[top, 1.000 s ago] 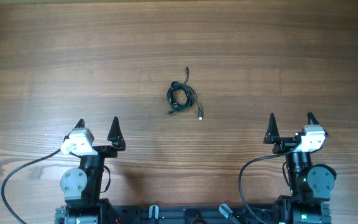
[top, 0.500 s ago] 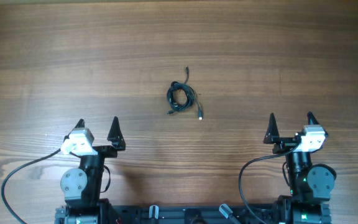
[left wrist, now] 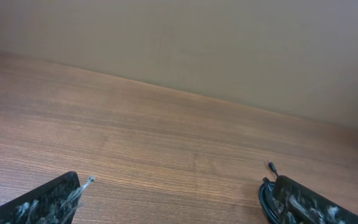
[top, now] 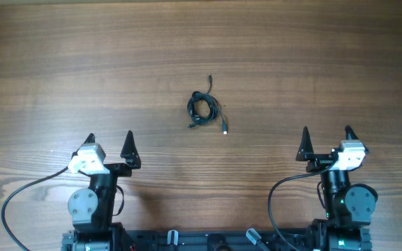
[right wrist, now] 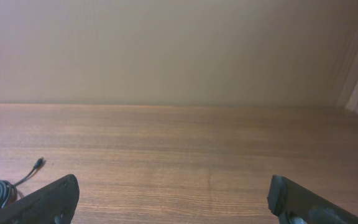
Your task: Untangle cables
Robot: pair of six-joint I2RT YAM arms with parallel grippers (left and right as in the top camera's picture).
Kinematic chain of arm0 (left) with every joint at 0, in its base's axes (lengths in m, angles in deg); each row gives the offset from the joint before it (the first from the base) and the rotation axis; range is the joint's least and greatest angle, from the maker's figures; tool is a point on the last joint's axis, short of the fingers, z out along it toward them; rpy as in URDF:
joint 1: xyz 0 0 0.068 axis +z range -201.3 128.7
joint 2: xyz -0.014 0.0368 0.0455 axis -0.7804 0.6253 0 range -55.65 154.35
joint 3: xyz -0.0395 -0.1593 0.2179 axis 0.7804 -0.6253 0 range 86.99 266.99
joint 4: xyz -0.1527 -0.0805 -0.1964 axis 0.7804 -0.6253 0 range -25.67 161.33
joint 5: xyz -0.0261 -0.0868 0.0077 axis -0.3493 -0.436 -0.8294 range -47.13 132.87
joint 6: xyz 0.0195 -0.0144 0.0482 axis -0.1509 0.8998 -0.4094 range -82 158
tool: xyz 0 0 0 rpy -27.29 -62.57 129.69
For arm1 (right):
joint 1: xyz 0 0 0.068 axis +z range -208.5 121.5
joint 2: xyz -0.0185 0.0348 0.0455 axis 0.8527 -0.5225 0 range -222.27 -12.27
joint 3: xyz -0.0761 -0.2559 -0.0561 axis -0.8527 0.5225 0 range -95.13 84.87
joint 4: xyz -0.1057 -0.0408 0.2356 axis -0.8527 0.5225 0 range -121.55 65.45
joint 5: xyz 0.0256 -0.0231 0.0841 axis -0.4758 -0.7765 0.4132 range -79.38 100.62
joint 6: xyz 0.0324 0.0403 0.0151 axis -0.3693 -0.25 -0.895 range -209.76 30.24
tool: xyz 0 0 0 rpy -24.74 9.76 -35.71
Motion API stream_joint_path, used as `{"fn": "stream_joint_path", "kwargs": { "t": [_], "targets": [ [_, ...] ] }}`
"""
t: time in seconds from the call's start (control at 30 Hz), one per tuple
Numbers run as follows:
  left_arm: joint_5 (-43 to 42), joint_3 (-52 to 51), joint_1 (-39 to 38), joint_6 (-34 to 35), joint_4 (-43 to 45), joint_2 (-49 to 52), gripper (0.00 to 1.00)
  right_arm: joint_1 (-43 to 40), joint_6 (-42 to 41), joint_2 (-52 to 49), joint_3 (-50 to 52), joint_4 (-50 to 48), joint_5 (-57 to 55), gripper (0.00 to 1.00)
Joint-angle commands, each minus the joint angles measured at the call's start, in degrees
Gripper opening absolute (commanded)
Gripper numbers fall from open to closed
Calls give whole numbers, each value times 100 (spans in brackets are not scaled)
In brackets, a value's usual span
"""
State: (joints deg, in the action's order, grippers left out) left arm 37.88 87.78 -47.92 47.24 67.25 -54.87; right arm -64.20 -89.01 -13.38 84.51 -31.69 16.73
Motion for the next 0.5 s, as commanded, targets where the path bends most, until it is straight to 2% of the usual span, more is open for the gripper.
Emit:
{"fn": "stream_joint_path", "kwargs": {
  "t": [0.0,0.47],
  "targets": [
    [17,-46,-11,-114,0,-39,100,28,61,31,7,-15,-79,100],
    [68,-46,-11,-118,-2,-39,100,28,61,31,7,-15,-79,100]
  ]
}}
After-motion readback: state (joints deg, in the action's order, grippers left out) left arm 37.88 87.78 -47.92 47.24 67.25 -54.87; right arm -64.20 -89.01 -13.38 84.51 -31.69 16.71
